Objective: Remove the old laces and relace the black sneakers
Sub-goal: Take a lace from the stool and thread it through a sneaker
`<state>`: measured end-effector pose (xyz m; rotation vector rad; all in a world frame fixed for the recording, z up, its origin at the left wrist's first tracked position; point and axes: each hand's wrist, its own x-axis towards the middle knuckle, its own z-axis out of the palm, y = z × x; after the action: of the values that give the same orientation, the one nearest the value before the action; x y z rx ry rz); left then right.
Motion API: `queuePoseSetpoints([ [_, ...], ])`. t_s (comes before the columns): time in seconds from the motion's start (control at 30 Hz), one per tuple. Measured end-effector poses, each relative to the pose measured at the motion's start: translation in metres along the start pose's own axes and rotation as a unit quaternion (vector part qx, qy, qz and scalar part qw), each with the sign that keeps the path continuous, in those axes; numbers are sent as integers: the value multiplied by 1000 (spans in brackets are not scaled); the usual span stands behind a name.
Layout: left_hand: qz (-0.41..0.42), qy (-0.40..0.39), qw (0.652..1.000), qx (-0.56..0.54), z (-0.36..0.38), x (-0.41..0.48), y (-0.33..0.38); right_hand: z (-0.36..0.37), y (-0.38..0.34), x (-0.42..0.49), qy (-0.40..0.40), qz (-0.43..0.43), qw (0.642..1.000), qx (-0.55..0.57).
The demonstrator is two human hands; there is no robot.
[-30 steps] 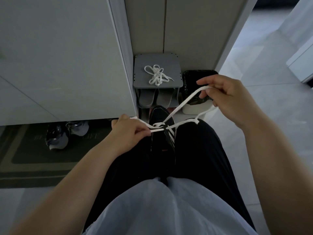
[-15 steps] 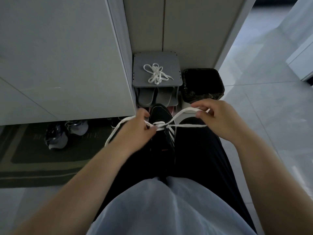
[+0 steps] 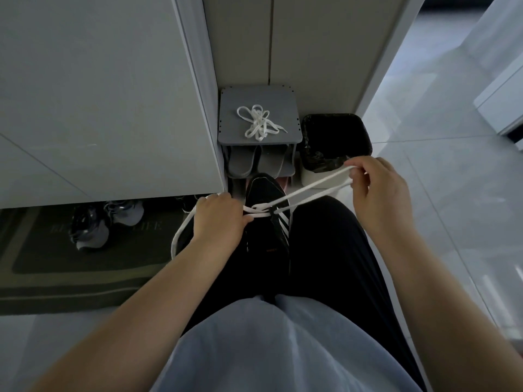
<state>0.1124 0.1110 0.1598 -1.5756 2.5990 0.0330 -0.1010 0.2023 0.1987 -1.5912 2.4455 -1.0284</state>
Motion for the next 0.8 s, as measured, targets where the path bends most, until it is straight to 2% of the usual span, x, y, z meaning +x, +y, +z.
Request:
queuePoseSetpoints([
  [0.03, 3, 0, 1000, -31, -3, -3, -2, 1, -1, 0, -5, 20, 999, 31],
  [0.1, 7, 18, 983, -182, -11, -10, -8, 6, -4, -2, -25, 75, 990, 114],
  [0.13, 8, 37, 958, -285, -19, -15, -11, 10, -7, -4, -40, 101, 982, 153],
  [0.17, 4, 62, 917, -393, -31, -20, -13, 15, -10, -6, -59, 119, 975, 175],
  [0.2, -14, 80, 856, -511, -46, -25, -15, 20, -13, -8, -89, 129, 971, 181],
  [0.23, -40, 90, 772, -629, -62, -28, -18, 26, -17, -11, -132, 137, 966, 177],
  [0.27, -67, 96, 670, -733, -76, -31, -23, 31, -21, -14, -184, 145, 956, 174],
  [0.3, -85, 103, 575, -807, -89, -34, -30, 38, -25, -18, -234, 151, 946, 167],
  [0.33, -102, 123, 517, -841, -99, -35, -36, 44, -28, -21, -267, 154, 938, 157],
  [0.37, -128, 152, 518, -832, -102, -35, -43, 50, -30, -23, -283, 154, 935, 148],
  [0.4, -160, 175, 576, -782, -100, -34, -49, 54, -31, -24, -290, 155, 933, 149],
  [0.47, -186, 166, 768, -589, -85, -29, -54, 59, -33, -23, -290, 171, 925, 176],
  [0.5, -159, 129, 843, -497, -73, -27, -52, 60, -34, -22, -286, 185, 919, 198],
  [0.53, -119, 81, 897, -419, -59, -27, -48, 59, -35, -20, -279, 197, 914, 219],
  [0.57, -76, 30, 930, -358, -44, -28, -41, 58, -35, -18, -272, 204, 911, 235],
  [0.67, 26, -30, 977, -209, -5, -25, -18, 51, -38, -13, -255, 203, 904, 275],
  [0.73, 36, -57, 985, -156, 7, -20, -10, 47, -39, -13, -260, 188, 902, 288],
  [0.8, 51, -61, 986, -149, 11, -15, -8, 47, -37, -13, -264, 173, 906, 282],
])
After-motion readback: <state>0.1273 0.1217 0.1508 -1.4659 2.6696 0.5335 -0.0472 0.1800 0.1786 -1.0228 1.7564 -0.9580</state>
